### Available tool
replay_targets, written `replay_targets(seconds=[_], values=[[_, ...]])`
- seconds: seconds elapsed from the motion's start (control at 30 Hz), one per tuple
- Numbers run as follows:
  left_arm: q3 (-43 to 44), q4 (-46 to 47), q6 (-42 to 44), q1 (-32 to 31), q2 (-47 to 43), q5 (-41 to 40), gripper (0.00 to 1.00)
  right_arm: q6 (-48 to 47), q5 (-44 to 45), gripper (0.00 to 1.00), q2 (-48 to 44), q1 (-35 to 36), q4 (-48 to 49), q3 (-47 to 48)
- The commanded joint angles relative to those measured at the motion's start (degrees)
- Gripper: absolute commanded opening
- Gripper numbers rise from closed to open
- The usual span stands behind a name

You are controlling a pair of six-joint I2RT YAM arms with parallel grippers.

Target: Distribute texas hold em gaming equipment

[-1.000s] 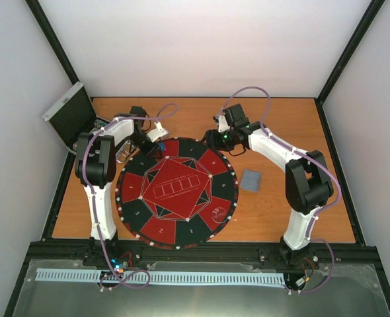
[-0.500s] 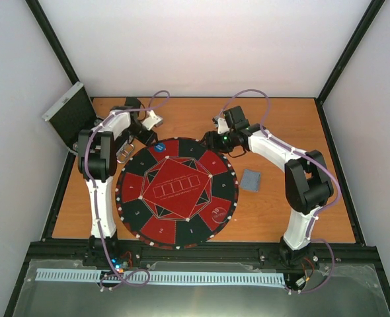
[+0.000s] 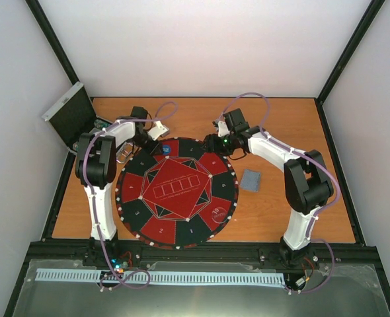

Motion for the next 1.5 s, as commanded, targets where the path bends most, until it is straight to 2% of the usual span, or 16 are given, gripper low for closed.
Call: replay_targets(seconds=[0.0, 0.13, 0.27, 0.37, 0.43, 0.57, 0.67, 0.73, 0.83, 0.9, 1.0, 1.13, 1.3, 1.47], values=[[-1.5, 0.6, 1.7, -0.3, -0.2, 1.8, 0.3, 0.0, -0.5, 0.61, -0.5, -0.4, 1.3, -0.3], [1.3, -2.4, 1.4, -0.2, -1.7, 2.4, 0.32, -0.7, 0.0, 0.62, -0.7, -0.4, 0.8, -0.3], [9.9, -12.1, 1.1, 2.2, -6.2, 6.6, 0.41, -2.8, 2.2, 0.64, -1.8, -0.4, -0.7, 0.2], [10.6, -17.7, 2.4, 5.1, -11.2, 5.6, 0.5, -5.0, 5.2, 0.66, -3.4, -0.4, -1.7, 0.3], [6.5, -20.5, 4.2, 6.7, -15.3, 2.3, 0.53, -6.8, 7.3, 0.68, -5.1, -0.5, -2.4, 0.2], [-7.7, -24.8, 7.8, 9.7, -26.0, -4.4, 0.63, -11.1, 11.4, 0.71, -8.3, -0.5, -3.7, -0.6], [-15.3, -28.4, 8.7, 12.8, -34.2, -8.7, 0.73, -13.9, 13.2, 0.73, -10.6, -0.7, -3.6, -2.1], [-18.5, -30.8, 9.0, 16.4, -37.2, -10.9, 0.83, -14.9, 13.4, 0.73, -11.6, -1.0, -2.9, -3.2], [-22.8, -33.5, 9.6, 20.9, -38.9, -13.3, 0.91, -15.8, 12.6, 0.74, -12.4, -1.2, -1.9, -4.8], [-27.4, -32.7, 9.0, 22.1, -39.2, -17.7, 0.95, -16.6, 12.2, 0.75, -12.3, -1.2, -1.3, -5.6], [-32.7, -30.4, 9.0, 22.4, -39.8, -22.2, 0.96, -17.7, 12.7, 0.76, -12.3, -1.4, -0.8, -6.9], [-31.9, -26.9, 7.8, 22.5, -39.0, -22.0, 0.96, -18.1, 13.3, 0.76, -12.7, -1.7, -0.8, -7.7], [-32.1, -16.7, 2.0, 22.6, -35.3, -25.8, 0.79, -18.5, 13.3, 0.76, -13.2, -2.1, -0.3, -7.9], [-34.6, -9.2, 1.6, 23.1, -34.2, -29.1, 0.79, -18.6, 14.2, 0.77, -13.7, -2.4, -0.5, -8.2]])
